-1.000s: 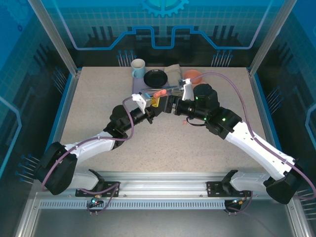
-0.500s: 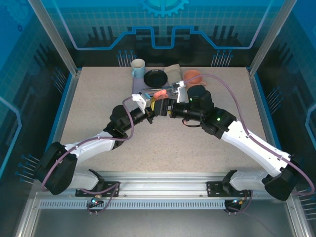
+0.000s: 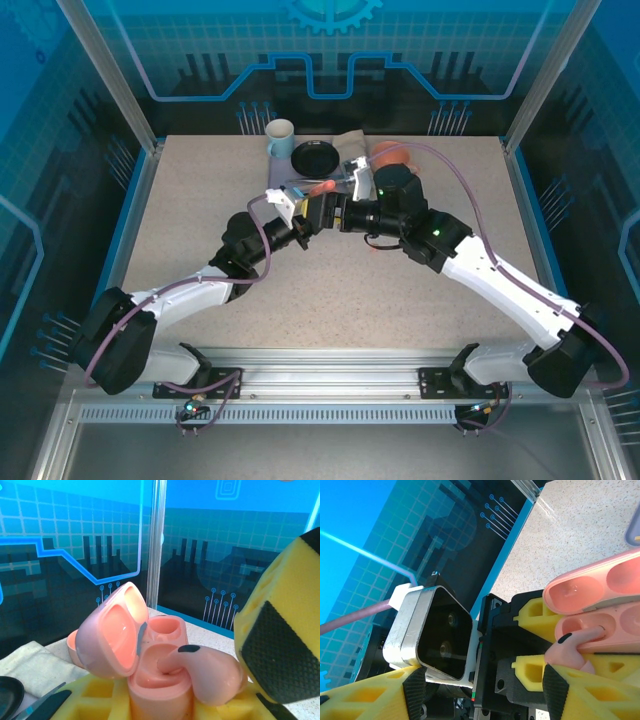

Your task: Insert the wireless bluetooth earbuds into the charging case

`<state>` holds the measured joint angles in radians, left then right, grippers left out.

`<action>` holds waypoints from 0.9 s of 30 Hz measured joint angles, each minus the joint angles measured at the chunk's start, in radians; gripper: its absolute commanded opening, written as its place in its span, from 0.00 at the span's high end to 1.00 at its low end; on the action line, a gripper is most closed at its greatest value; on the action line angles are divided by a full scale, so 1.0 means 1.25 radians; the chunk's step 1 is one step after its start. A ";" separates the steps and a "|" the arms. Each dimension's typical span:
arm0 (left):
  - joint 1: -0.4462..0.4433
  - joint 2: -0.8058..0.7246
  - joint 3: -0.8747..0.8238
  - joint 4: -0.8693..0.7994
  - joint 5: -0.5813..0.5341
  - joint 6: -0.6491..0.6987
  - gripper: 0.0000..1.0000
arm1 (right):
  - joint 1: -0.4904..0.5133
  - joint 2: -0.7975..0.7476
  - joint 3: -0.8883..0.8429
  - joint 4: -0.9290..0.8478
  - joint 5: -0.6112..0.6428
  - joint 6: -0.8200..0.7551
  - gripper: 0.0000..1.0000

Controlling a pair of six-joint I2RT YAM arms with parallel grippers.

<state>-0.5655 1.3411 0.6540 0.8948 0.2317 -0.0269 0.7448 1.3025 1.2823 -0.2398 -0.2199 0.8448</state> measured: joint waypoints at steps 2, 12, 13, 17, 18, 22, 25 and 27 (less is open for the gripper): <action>0.001 0.000 0.000 0.000 -0.004 -0.002 1.00 | -0.005 0.006 0.007 -0.003 -0.011 -0.006 0.34; 0.004 0.000 0.000 -0.009 -0.006 -0.020 1.00 | -0.027 0.028 0.039 -0.031 -0.037 -0.041 0.35; 0.004 0.000 0.000 -0.009 -0.006 -0.021 1.00 | -0.031 0.030 0.043 -0.034 -0.039 -0.044 0.35; 0.005 0.000 0.000 -0.010 -0.004 -0.019 1.00 | -0.043 0.032 0.058 -0.044 -0.035 -0.052 0.35; 0.003 -0.001 0.000 -0.009 0.002 -0.016 1.00 | -0.050 0.032 0.063 -0.043 -0.024 -0.051 0.35; -0.004 -0.001 0.000 -0.005 0.013 -0.011 1.00 | -0.068 0.021 0.063 -0.042 0.003 -0.048 0.34; -0.003 -0.001 0.000 -0.005 0.016 0.000 1.00 | -0.065 0.000 0.049 -0.043 0.008 -0.040 0.35; -0.003 -0.001 0.000 -0.005 0.017 0.003 1.00 | -0.060 -0.013 0.038 -0.044 0.011 -0.031 0.35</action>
<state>-0.5697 1.3396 0.6537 0.8879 0.2527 -0.0231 0.6704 1.2858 1.3293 -0.2943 -0.2058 0.8055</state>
